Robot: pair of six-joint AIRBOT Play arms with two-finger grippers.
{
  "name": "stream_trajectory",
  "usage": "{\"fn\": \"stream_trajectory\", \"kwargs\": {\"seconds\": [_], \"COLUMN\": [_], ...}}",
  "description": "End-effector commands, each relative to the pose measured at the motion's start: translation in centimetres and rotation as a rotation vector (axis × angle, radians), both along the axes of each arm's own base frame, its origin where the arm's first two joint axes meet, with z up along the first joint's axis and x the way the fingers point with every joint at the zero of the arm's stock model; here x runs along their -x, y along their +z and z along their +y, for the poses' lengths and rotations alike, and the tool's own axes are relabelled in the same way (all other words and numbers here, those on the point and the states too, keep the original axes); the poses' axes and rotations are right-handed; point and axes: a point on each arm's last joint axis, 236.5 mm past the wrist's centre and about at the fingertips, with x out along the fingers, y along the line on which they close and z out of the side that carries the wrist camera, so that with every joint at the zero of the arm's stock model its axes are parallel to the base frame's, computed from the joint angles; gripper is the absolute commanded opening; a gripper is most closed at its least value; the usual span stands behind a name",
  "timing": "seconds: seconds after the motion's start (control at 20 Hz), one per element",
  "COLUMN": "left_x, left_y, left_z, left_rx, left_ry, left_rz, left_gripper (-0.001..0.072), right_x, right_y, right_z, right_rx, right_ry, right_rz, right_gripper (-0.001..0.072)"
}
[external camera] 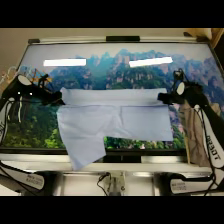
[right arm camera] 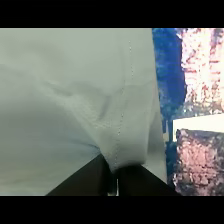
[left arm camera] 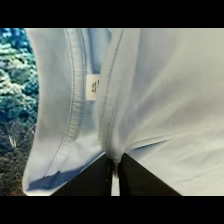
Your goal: Fold the shirts.
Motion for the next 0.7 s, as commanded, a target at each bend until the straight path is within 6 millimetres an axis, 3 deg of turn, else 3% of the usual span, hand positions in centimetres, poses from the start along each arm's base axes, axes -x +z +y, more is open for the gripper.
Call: {"fn": "stream_trajectory", "kwargs": {"seconds": [0.0, 0.05, 0.15, 0.25, 0.35, 0.5, 0.65], "left_x": [1.6, 2.0, 2.7, 4.0, 7.7, 16.0, 22.0], "left_y": [-0.7, 0.2, 3.1, 6.3, 7.2, 4.1, 0.1], "left_z": [-0.4, 0.0, 1.6, 3.8, 5.4, 3.3, 0.5], "left_rx": [0.026, 0.037, 0.058, 0.042, 0.000, 0.048, 0.081], "left_ry": [0.040, 0.036, 0.021, 0.035, 0.024, 0.049, 0.089], "left_rz": [0.102, 0.124, 0.149, 0.134, 0.149, 0.204, 0.214], "left_gripper": [0.0398, 0.0470, 0.0454, 0.0453, 0.0453, 0.0453, 0.0452], "right_x": [1.3, 1.7, 2.8, 5.8, 9.9, 13.5, 14.0], "right_y": [0.6, 2.0, 5.5, 8.1, 8.5, 7.5, 6.8], "right_z": [0.2, -0.4, -1.9, -3.5, -5.1, -6.5, -5.3], "right_rx": [-0.005, 0.026, 0.102, 0.144, 0.102, -0.003, -0.111], "right_ry": [0.004, 0.021, 0.052, 0.090, 0.074, -0.006, -0.037], "right_rz": [0.048, 0.053, 0.065, 0.132, 0.255, 0.330, 0.331], "right_gripper": [0.0460, 0.0460, 0.0460, 0.0460, 0.0460, 0.0460, 0.0460]}}
